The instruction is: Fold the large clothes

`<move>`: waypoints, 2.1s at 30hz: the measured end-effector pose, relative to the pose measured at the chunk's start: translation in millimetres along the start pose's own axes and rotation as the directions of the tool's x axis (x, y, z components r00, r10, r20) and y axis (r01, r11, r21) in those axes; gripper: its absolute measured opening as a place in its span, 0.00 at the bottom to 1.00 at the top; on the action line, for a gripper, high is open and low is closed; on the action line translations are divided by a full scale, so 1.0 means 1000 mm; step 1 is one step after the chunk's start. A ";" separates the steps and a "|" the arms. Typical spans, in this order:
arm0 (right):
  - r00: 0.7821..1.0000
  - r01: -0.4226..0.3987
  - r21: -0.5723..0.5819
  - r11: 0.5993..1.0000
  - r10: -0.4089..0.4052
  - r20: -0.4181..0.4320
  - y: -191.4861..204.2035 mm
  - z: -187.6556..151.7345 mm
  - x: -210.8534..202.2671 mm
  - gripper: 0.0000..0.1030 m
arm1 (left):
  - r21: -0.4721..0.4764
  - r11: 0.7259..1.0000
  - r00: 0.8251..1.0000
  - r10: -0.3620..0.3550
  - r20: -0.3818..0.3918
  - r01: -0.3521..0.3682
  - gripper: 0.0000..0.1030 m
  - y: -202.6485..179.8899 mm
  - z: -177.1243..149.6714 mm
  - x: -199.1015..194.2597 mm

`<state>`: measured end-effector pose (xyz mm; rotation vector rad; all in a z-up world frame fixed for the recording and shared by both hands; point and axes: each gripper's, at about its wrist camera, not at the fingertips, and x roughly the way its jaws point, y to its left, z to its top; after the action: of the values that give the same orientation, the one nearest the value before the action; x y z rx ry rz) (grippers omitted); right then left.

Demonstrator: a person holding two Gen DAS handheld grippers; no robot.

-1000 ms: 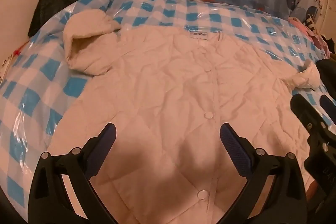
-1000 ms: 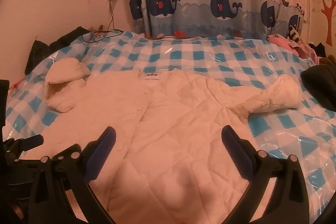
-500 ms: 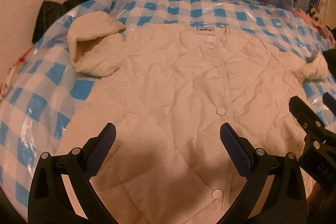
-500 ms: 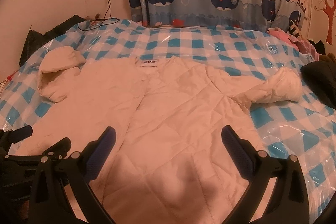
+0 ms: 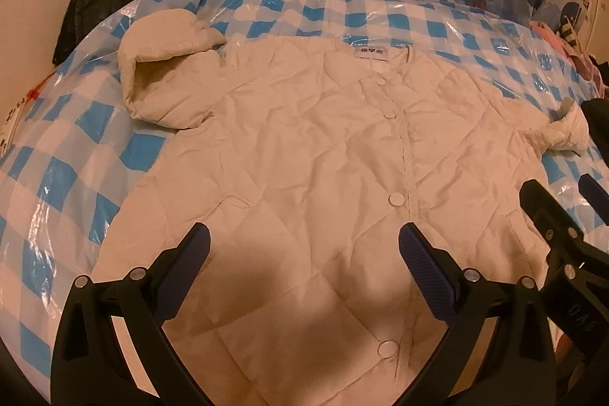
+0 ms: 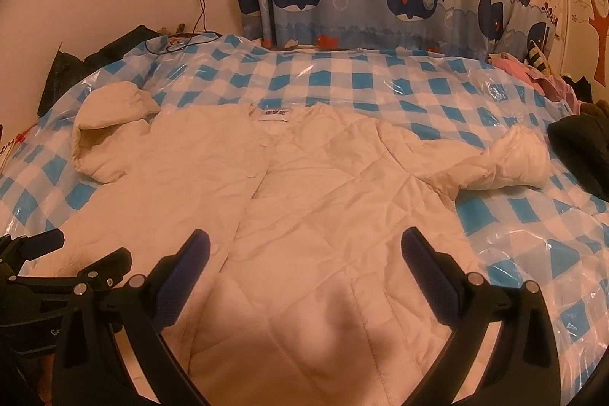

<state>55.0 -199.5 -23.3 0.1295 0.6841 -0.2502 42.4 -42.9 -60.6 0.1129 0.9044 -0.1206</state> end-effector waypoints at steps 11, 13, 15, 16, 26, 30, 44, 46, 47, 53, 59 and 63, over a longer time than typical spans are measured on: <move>1.000 -0.002 -0.001 1.000 0.002 -0.015 -0.002 -0.001 0.002 0.94 | 0.016 1.000 1.000 0.017 -0.013 -0.016 0.93 -0.003 0.000 0.004; 1.000 -0.003 -0.003 1.000 0.003 -0.015 -0.001 -0.001 0.002 0.94 | 0.016 1.000 1.000 0.018 -0.013 -0.017 0.93 -0.003 0.000 0.005; 1.000 -0.002 -0.004 1.000 0.002 -0.014 -0.002 -0.001 0.002 0.94 | 0.018 1.000 1.000 0.020 -0.015 -0.020 0.93 -0.003 0.000 0.006; 1.000 -0.002 -0.005 1.000 0.002 -0.015 -0.001 -0.002 0.002 0.94 | 0.017 1.000 1.000 0.020 -0.015 -0.020 0.93 -0.003 0.000 0.006; 1.000 -0.007 -0.005 1.000 0.007 -0.016 0.000 -0.002 0.002 0.94 | 0.037 0.999 0.999 0.026 -0.018 -0.026 0.93 -0.005 -0.001 0.008; 1.000 -0.012 -0.012 1.000 0.012 -0.017 0.003 -0.003 0.004 0.94 | 0.045 0.999 0.999 0.029 -0.019 -0.028 0.93 -0.007 -0.001 0.008; 1.000 -0.015 -0.016 1.000 0.015 -0.021 0.004 -0.003 0.004 0.94 | 0.047 0.998 0.999 0.031 -0.019 -0.030 0.93 -0.007 -0.001 0.008; 1.000 -0.015 -0.017 1.000 0.014 -0.020 0.004 -0.004 0.003 0.94 | 0.047 0.998 0.999 0.032 -0.019 -0.031 0.93 -0.007 -0.001 0.008; 1.000 -0.015 -0.018 1.000 0.014 -0.021 0.004 -0.003 0.003 0.94 | 0.047 0.998 0.999 0.032 -0.019 -0.031 0.93 -0.007 -0.001 0.008; 0.998 -0.062 -0.010 0.998 0.062 0.004 -0.001 0.004 -0.006 0.94 | 0.038 0.999 0.999 0.030 -0.018 -0.029 0.93 -0.006 0.000 0.010; 0.977 -0.207 0.175 0.963 0.195 0.084 -0.084 0.038 -0.032 0.94 | 0.016 1.000 0.999 0.023 -0.036 -0.022 0.93 -0.002 0.005 0.015; 0.986 -0.170 0.300 0.939 0.162 0.050 -0.170 0.048 -0.022 0.94 | 0.013 1.000 0.999 0.017 -0.031 -0.017 0.93 0.000 0.008 0.015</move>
<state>21.7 -368.3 21.3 0.4766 0.6026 -0.1930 58.0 -45.3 -67.6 0.1341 0.9332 -0.1092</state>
